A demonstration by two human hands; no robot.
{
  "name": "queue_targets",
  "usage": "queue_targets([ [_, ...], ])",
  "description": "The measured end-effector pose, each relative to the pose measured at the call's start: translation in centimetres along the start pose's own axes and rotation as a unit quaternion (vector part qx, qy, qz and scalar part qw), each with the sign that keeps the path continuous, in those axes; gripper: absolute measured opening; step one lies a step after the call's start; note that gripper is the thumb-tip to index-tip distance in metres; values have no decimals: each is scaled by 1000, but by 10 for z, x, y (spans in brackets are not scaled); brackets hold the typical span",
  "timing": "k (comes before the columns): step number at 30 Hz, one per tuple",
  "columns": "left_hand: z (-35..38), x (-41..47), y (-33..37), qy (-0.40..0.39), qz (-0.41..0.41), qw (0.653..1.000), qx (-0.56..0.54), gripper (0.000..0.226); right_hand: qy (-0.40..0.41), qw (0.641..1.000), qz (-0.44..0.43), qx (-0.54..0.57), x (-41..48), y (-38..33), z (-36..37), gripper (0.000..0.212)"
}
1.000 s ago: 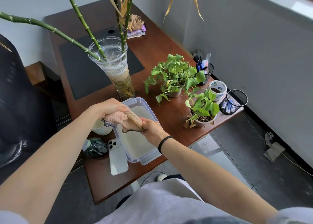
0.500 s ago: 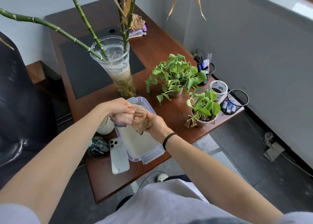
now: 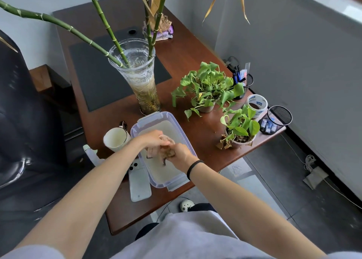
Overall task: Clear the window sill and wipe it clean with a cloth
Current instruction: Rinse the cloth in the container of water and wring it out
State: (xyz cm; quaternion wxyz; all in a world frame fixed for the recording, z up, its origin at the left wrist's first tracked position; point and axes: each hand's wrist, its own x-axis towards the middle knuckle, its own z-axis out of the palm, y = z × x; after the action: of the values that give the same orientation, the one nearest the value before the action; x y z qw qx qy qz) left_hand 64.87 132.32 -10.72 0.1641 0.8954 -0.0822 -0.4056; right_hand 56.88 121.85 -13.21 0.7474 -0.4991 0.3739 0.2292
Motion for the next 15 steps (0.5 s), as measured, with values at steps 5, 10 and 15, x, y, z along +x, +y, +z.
queue_targets([
  [5, 25, 15, -4, 163, -105, 980, -47, 34, 88, 996, 25, -20, 9, 17, -1, 8],
  [10, 32, 16, -7, 237, -82, 962, -106, 21, 116, 990, 67, 44, 17, 17, 4, 66],
  [15, 37, 0, 6, 191, -22, 970, -148, 41, 130, 982, 81, 107, 32, 12, 1, 64],
])
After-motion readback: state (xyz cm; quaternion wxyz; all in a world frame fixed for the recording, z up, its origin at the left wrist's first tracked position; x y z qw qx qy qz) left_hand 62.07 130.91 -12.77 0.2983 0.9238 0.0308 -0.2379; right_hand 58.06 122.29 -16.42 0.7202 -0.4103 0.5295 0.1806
